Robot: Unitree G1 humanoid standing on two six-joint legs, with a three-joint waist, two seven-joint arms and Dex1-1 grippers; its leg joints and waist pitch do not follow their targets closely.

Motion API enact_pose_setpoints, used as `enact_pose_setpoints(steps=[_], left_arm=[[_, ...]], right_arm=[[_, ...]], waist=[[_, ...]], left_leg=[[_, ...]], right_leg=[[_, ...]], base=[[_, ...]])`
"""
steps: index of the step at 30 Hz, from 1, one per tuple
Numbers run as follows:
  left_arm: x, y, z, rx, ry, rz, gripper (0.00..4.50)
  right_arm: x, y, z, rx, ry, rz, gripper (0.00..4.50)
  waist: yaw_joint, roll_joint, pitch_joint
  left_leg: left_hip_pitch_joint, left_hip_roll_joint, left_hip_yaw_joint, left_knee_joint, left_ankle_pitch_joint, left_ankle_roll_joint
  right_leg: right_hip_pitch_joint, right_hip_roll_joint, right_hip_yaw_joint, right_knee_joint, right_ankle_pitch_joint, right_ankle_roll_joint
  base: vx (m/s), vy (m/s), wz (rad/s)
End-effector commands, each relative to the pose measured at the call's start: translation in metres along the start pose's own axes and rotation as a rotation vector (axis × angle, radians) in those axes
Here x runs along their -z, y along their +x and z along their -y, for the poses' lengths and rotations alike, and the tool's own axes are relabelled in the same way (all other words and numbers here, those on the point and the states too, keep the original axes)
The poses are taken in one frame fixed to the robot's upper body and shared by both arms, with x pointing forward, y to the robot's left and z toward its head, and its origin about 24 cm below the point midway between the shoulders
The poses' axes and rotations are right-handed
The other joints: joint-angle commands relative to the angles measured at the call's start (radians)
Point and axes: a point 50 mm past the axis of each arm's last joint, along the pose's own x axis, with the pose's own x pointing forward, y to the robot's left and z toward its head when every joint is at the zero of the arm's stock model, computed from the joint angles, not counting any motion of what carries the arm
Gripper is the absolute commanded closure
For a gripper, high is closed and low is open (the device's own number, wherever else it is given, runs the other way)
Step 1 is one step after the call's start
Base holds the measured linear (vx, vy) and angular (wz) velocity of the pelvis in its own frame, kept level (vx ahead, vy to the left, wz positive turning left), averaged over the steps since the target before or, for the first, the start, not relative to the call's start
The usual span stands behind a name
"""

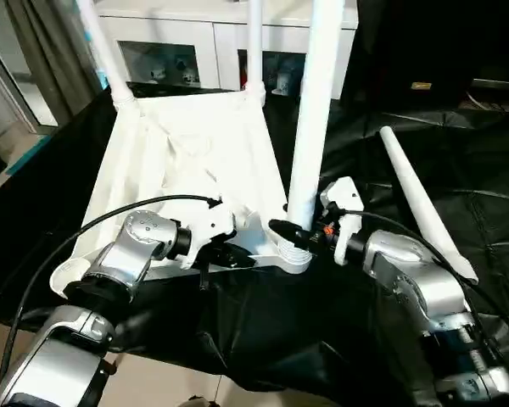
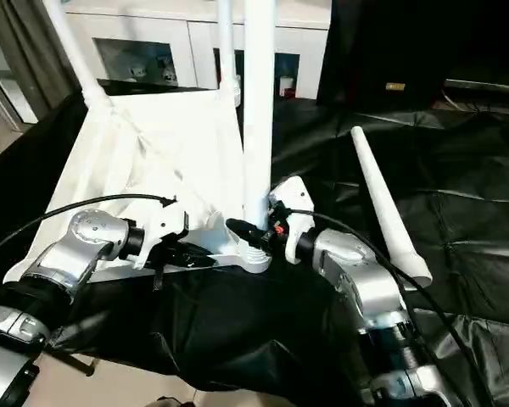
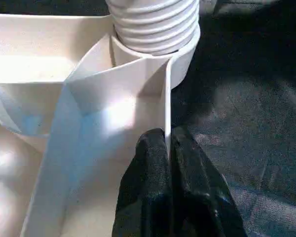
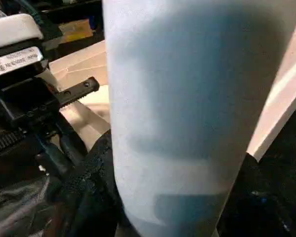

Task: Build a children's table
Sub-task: Insert table leg to table base

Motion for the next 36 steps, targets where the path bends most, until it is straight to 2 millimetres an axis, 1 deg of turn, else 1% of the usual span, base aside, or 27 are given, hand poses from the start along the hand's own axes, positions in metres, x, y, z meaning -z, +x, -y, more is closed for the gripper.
enact_pose_setpoints(steps=[1, 3, 4, 8, 9, 10, 11, 13, 14, 15, 16, 18, 19, 20, 22, 24, 25, 26, 27, 28, 29, 30, 31, 33, 34, 35, 36], left_arm=[[0.004, 0.000, 0.003, 0.021, -0.023, 0.006, 4.50], [0.004, 0.000, 0.003, 0.023, -0.024, 0.006, 4.50], [0.004, 0.000, 0.003, 0.025, -0.025, 0.007, 4.50], [0.004, 0.000, 0.003, 0.027, -0.028, 0.007, 4.50], [0.005, -0.001, 0.004, 0.028, -0.030, 0.008, 4.50], [0.005, -0.001, 0.004, 0.028, -0.030, 0.008, 4.50], [0.005, -0.001, 0.004, 0.029, -0.030, 0.006, 4.50], [0.005, -0.002, 0.003, 0.028, -0.031, 0.005, 4.50], [0.005, -0.002, 0.003, 0.028, -0.031, 0.005, 4.50], [0.005, -0.002, 0.002, 0.023, -0.029, 0.006, 4.50], [0.005, -0.002, 0.002, 0.023, -0.029, 0.006, 4.50], [0.004, -0.003, 0.001, 0.018, -0.027, 0.007, 4.50], [0.003, -0.003, 0.001, 0.018, -0.027, 0.006, 4.50], [0.003, -0.003, 0.000, 0.018, -0.026, 0.005, 4.50], [0.003, -0.004, 0.000, 0.017, -0.024, 0.003, 4.50], [0.003, -0.005, -0.001, 0.016, -0.022, 0.002, 4.50], [0.002, -0.005, -0.001, 0.013, -0.021, 0.001, 4.50], [0.002, -0.006, -0.002, 0.011, -0.019, 0.000, 4.50], [0.002, -0.006, -0.002, 0.007, -0.018, 0.000, 4.50], [0.002, -0.007, -0.003, 0.005, -0.018, -0.001, 4.50], [0.002, -0.007, -0.003, 0.005, -0.018, -0.001, 4.50], [0.002, -0.006, -0.003, 0.004, -0.018, -0.002, 4.50], [0.002, -0.006, -0.003, 0.004, -0.017, -0.003, 4.50], [0.002, -0.005, -0.003, 0.007, -0.015, -0.006, 4.50], [0.002, -0.005, -0.003, 0.008, -0.015, -0.006, 4.50], [0.002, -0.005, -0.003, 0.008, -0.015, -0.006, 4.50], [0.002, -0.005, -0.003, 0.010, -0.015, -0.007, 4.50]], right_arm=[[0.012, -0.002, 0.004, 0.030, 0.030, -0.030, 2.58], [0.014, -0.002, 0.005, 0.033, 0.045, -0.024, 2.58], [0.016, -0.003, 0.005, 0.040, 0.070, -0.014, 2.58], [0.021, -0.007, 0.007, 0.054, 0.114, 0.008, 2.58], [0.025, -0.009, 0.007, 0.063, 0.144, 0.025, 2.58], [0.025, -0.009, 0.007, 0.063, 0.144, 0.025, 2.58], [0.030, -0.012, 0.008, 0.077, 0.181, 0.048, 2.58], [0.042, -0.016, 0.008, 0.105, 0.238, 0.076, 2.58], [0.042, -0.016, 0.008, 0.105, 0.238, 0.076, 2.58], [0.051, -0.019, 0.006, 0.122, 0.264, 0.093, 2.58], [0.051, -0.019, 0.006, 0.122, 0.264, 0.093, 2.58], [0.058, -0.021, 0.003, 0.139, 0.290, 0.114, 2.58], [0.060, -0.022, 0.002, 0.149, 0.298, 0.123, 2.58], [0.062, -0.022, 0.002, 0.155, 0.304, 0.130, 2.58], [0.066, -0.023, 0.000, 0.168, 0.313, 0.141, 2.58], [0.068, -0.023, -0.001, 0.172, 0.313, 0.145, 2.58], [0.071, -0.024, -0.003, 0.178, 0.306, 0.149, 2.58], [0.072, -0.025, -0.004, 0.181, 0.299, 0.151, 2.58], [0.073, -0.026, -0.005, 0.191, 0.283, 0.152, 2.58], [0.076, -0.027, -0.005, 0.206, 0.270, 0.152, 2.58], [0.076, -0.027, -0.005, 0.209, 0.270, 0.153, 2.58], [0.076, -0.028, -0.004, 0.222, 0.259, 0.150, 2.58], [0.076, -0.028, -0.004, 0.223, 0.242, 0.145, 2.58], [0.075, -0.028, -0.004, 0.216, 0.208, 0.134, 2.58], [0.074, -0.028, -0.004, 0.212, 0.197, 0.130, 2.58], [0.074, -0.027, -0.004, 0.207, 0.182, 0.124, 2.58], [0.072, -0.026, -0.003, 0.188, 0.138, 0.101, 2.58]], waist=[[0.004, -0.006, -0.078], [0.004, -0.007, -0.079], [0.005, -0.004, -0.080], [0.005, -0.006, -0.081], [0.006, -0.002, -0.083], [0.006, -0.003, -0.082], [0.007, -0.003, -0.084], [0.008, 0.002, -0.083], [0.008, 0.004, -0.083], [0.010, 0.008, -0.082], [0.008, 0.006, -0.081], [0.010, 0.008, -0.080], [0.012, 0.014, -0.080], [0.011, 0.015, -0.080], [0.011, 0.020, -0.078], [0.010, 0.018, -0.080], [0.012, 0.026, -0.079], [0.011, 0.027, -0.078], [0.011, 0.030, -0.078], [0.009, 0.030, -0.077], [0.010, 0.034, -0.076], [0.009, 0.033, -0.076], [0.009, 0.036, -0.075], [0.007, 0.037, -0.073], [0.007, 0.037, -0.073], [0.006, 0.039, -0.072], [0.005, 0.038, -0.072]], left_leg=[[0.014, 0.059, -0.020, -0.066, -0.092, 0.072], [0.014, 0.058, -0.020, -0.065, -0.091, 0.075], [0.014, 0.058, -0.020, -0.064, -0.091, 0.075], [0.014, 0.058, -0.020, -0.064, -0.093, 0.076], [0.015, 0.058, -0.021, -0.063, -0.084, 0.080], [0.014, 0.059, -0.021, -0.063, -0.084, 0.082], [0.014, 0.059, -0.021, -0.063, -0.080, 0.083], [0.015, 0.059, -0.021, -0.063, -0.098, 0.084], [0.013, 0.059, -0.022, -0.063, -0.102, 0.082], [0.015, 0.060, -0.023, -0.065, -0.107, 0.079], [0.014, 0.060, -0.022, -0.066, -0.111, 0.078], [0.014, 0.060, -0.023, -0.067, -0.122, 0.075], [0.015, 0.059, -0.024, -0.068, -0.129, 0.071], [0.016, 0.060, -0.024, -0.068, -0.134, 0.069], [0.016, 0.059, -0.025, -0.070, -0.150, 0.065], [0.014, 0.057, -0.025, -0.070, -0.149, 0.068], [0.015, 0.057, -0.026, -0.069, -0.154, 0.067], [0.015, 0.057, -0.025, -0.070, -0.160, 0.066], [0.015, 0.058, -0.027, -0.072, -0.166, 0.063], [0.014, 0.058, -0.027, -0.072, -0.173, 0.061], [0.014, 0.057, -0.028, -0.073, -0.178, 0.060], [0.014, 0.058, -0.028, -0.074, -0.189, 0.059], [0.016, 0.058, -0.028, -0.076, -0.198, 0.056], [0.017, 0.059, -0.029, -0.079, -0.219, 0.047], [0.016, 0.058, -0.029, -0.079, -0.221, 0.046], [0.016, 0.058, -0.029, -0.079, -0.223, 0.045], [0.016, 0.058, -0.029, -0.080, -0.226, 0.043]], right_leg=[[0.053, -0.080, 0.055, -0.065, 0.027, -0.290], [0.054, -0.081, 0.055, -0.065, 0.034, -0.290], [0.055, -0.082, 0.055, -0.065, 0.034, -0.291], [0.055, -0.081, 0.055, -0.065, 0.034, -0.291], [0.055, -0.081, 0.054, -0.064, 0.052, -0.292], [0.055, -0.081, 0.055, -0.063, 0.059, -0.294], [0.056, -0.081, 0.054, -0.062, 0.067, -0.296], [0.055, -0.083, 0.054, -0.064, 0.065, -0.302], [0.055, -0.084, 0.053, -0.063, 0.063, -0.303], [0.054, -0.081, 0.052, -0.063, 0.061, -0.302], [0.053, -0.081, 0.052, -0.065, 0.060, -0.301], [0.054, -0.082, 0.052, -0.066, 0.052, -0.301], [0.055, -0.082, 0.051, -0.066, 0.042, -0.300], [0.054, -0.082, 0.051, -0.068, 0.040, -0.299], [0.053, -0.081, 0.051, -0.069, 0.040, -0.300], [0.055, -0.082, 0.051, -0.069, 0.041, -0.297], [0.055, -0.083, 0.050, -0.071, 0.027, -0.294], [0.053, -0.083, 0.050, -0.073, 0.020, -0.292], [0.054, -0.082, 0.050, -0.072, 0.016, -0.291], [0.053, -0.082, 0.050, -0.075, 0.015, -0.288], [0.053, -0.081, 0.049, -0.074, 0.012, -0.288], [0.053, -0.080, 0.049, -0.075, 0.002, -0.286], [0.052, -0.079, 0.048, -0.076, -0.008, -0.284], [0.051, -0.079, 0.049, -0.078, -0.030, -0.281], [0.052, -0.080, 0.050, -0.078, -0.031, -0.281], [0.051, -0.080, 0.050, -0.079, -0.031, -0.281], [0.052, -0.079, 0.050, -0.079, -0.033, -0.280]], base=[[0.000, 0.000, 0.00], [0.000, 0.000, 0.00], [0.000, 0.000, 0.00], [0.000, 0.000, 0.00], [0.000, 0.000, 0.00], [0.000, 0.000, 0.00], [0.000, 0.000, 0.00], [0.000, 0.000, 0.00], [0.000, 0.000, 0.00], [0.000, 0.000, 0.00], [0.000, 0.000, 0.00], [0.000, 0.000, 0.00], [0.000, 0.000, 0.00], [0.000, 0.000, 0.00], [0.000, 0.000, 0.00], [0.000, 0.000, 0.00], [0.000, 0.000, 0.00], [0.000, 0.000, 0.00], [0.000, 0.000, 0.00], [0.000, 0.000, 0.00], [0.000, 0.000, 0.00], [0.000, 0.000, 0.00], [0.000, 0.000, 0.00], [0.000, 0.000, 0.00], [0.000, 0.000, 0.00], [0.000, 0.000, 0.00], [0.000, 0.000, 0.00]])
